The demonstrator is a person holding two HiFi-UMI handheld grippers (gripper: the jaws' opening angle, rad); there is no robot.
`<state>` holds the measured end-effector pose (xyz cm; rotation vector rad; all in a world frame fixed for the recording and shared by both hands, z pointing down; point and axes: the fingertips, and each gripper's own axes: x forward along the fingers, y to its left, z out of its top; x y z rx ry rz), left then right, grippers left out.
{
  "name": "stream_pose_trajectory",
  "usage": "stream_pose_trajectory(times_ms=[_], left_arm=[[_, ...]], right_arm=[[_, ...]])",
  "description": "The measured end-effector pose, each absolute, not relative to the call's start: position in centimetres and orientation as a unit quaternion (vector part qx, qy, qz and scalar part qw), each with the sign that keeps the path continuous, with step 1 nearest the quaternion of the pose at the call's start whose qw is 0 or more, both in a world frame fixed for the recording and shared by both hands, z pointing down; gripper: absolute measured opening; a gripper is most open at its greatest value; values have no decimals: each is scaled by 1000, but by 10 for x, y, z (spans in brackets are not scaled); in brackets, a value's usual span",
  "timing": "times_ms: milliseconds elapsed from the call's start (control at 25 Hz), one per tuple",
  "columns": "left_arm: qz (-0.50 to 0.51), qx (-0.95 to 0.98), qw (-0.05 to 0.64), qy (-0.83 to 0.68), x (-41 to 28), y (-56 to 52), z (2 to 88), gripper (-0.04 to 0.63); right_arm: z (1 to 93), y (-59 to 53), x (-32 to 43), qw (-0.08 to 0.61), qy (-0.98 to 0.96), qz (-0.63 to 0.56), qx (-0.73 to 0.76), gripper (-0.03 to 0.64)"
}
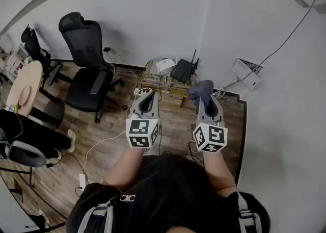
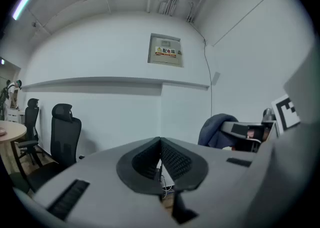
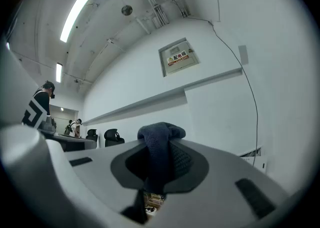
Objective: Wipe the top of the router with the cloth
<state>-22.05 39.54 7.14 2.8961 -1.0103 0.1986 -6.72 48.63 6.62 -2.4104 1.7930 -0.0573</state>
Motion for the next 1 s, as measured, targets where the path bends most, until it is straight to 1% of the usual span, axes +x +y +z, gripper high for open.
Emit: stream_pose_trajectory(times_ms=[400,760,1000], left_arm=[[75,945,37,-316,-211,405,77,-2],[78,945,34,-315,-193,417,77,-2],[86,946,32,-312,-184,435,81,-2]], right_arm=[[69,492,-69,75,604,-29,-793,35],[75,501,-55,87,608,-42,-788,37],[80,512,-55,72,619,-36,-781,37]])
